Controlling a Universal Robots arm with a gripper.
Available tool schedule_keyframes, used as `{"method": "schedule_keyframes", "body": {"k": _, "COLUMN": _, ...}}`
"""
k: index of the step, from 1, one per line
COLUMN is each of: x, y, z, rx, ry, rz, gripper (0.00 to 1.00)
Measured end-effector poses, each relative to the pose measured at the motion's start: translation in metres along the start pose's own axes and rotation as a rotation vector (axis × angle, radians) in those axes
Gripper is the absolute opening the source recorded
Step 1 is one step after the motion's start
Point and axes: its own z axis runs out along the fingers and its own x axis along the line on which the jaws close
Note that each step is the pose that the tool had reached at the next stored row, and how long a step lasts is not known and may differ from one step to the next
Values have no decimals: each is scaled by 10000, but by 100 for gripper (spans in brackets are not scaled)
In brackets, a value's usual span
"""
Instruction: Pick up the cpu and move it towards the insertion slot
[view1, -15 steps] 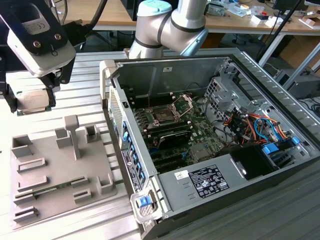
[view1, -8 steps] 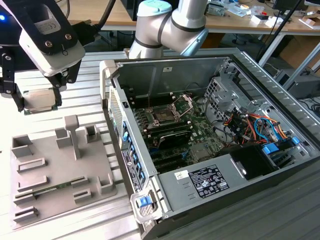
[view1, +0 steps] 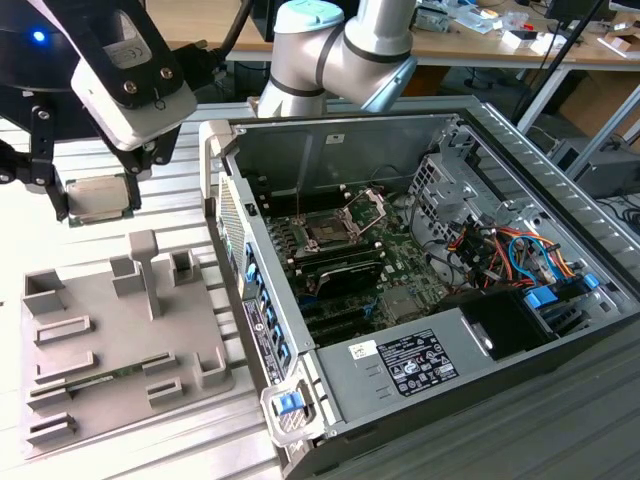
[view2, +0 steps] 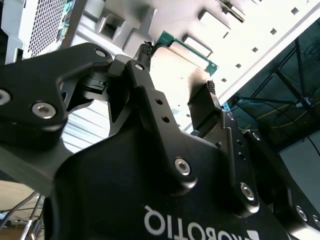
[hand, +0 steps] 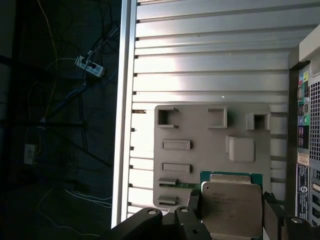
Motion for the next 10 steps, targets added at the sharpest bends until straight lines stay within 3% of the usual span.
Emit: {"method": "schedule_keyframes", "body": {"k": 10, "x": -97, "y": -5, "z": 0, "rx": 0, "ry": 0, "rz": 1, "gripper": 55}}
